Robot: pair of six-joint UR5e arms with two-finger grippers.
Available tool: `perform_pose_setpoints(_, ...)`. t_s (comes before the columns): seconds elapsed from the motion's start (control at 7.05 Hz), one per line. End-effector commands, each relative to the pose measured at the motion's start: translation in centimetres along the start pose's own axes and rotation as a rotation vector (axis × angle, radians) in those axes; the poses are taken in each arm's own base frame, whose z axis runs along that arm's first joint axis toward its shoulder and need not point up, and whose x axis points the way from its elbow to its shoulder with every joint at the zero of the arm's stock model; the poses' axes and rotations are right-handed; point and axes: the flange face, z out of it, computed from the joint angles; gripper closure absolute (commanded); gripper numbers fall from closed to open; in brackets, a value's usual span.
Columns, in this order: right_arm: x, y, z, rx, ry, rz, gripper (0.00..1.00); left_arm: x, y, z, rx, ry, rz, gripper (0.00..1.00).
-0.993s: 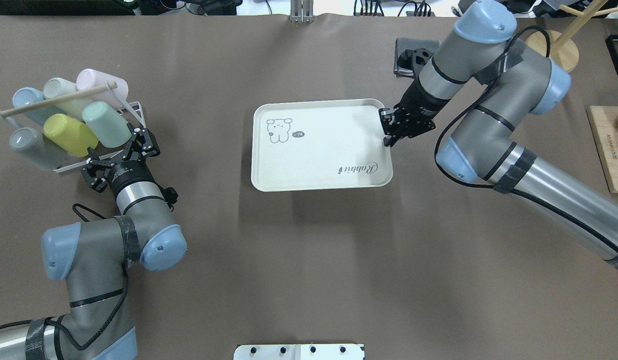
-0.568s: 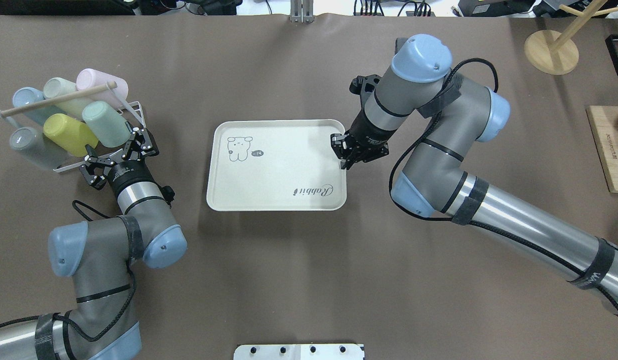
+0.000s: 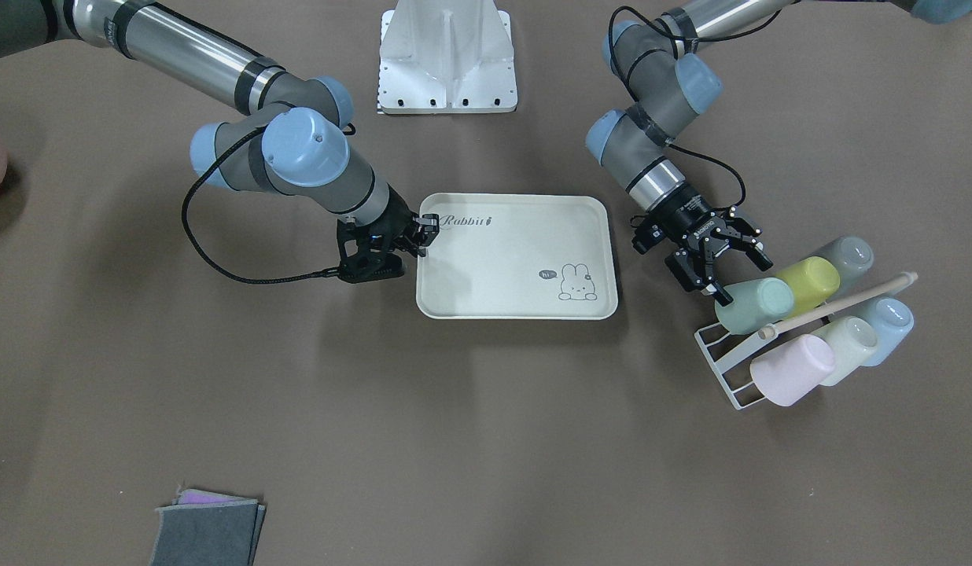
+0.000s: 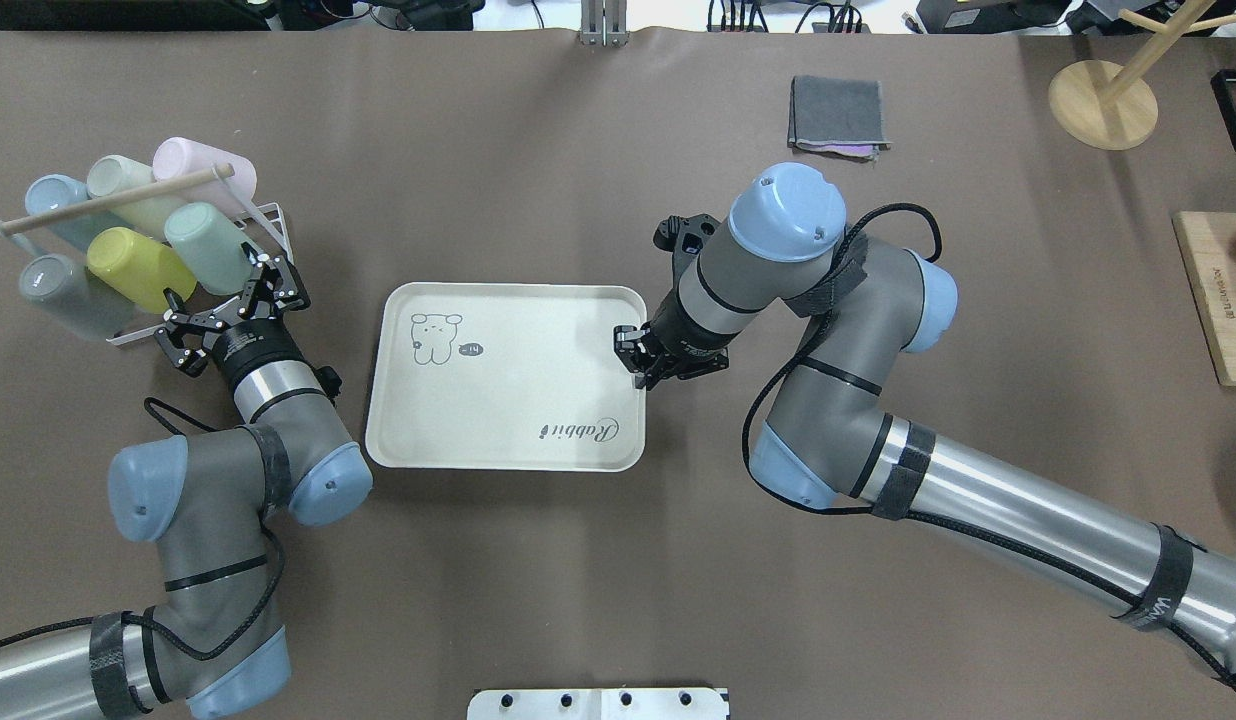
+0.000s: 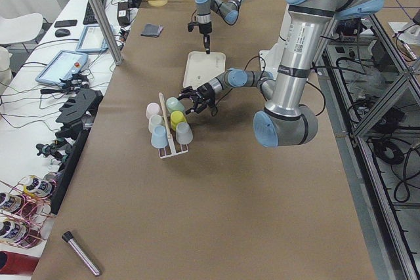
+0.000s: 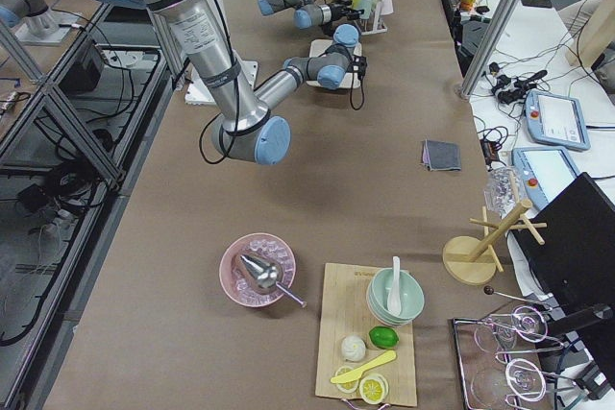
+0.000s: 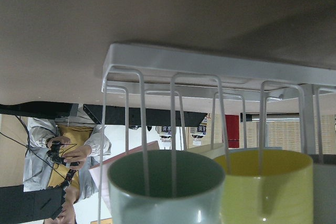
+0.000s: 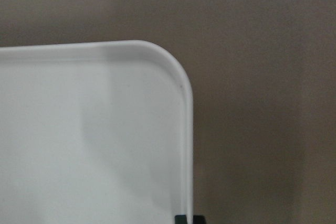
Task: Pick up and place green cup on tray
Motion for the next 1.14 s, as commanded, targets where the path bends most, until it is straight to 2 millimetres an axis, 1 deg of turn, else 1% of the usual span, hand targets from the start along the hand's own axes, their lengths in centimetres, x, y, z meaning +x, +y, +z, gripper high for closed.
perform_pose_setpoints(0.0,1.7,0.0,0.3,-0.007,0.014,-0.039,1.00,0.1,-0.1,1.0,-0.031,-0.003,0.006,0.01)
perform_pose_setpoints(0.14,1.9,0.0,0.3,-0.009,0.021,-0.057,1.00,-0.4,-1.1,1.1,-0.038,-0.001,0.016,0.01)
perform_pose_setpoints(0.28,2.7,0.0,0.6,-0.011,0.030,-0.052,1.00,-1.1,-1.4,1.0,-0.038,-0.001,0.015,0.01)
perform_pose_setpoints(0.43,2.9,-0.1,0.6,-0.009,0.030,-0.051,1.00,-1.5,-1.7,0.9,-0.040,-0.001,0.020,0.01)
perform_pose_setpoints(0.71,3.0,-0.2,0.5,-0.006,0.032,-0.033,1.00,-1.7,-1.2,1.5,-0.073,-0.022,0.021,0.01)
perform_pose_setpoints(0.85,3.4,-1.1,-0.3,0.007,0.033,-0.008,0.50,-1.7,-1.0,1.9,-0.083,-0.022,0.022,0.01)
perform_pose_setpoints(0.99,3.6,-1.8,-1.2,0.024,0.029,0.062,0.00,-1.5,-0.9,2.6,-0.108,-0.031,0.035,0.01)
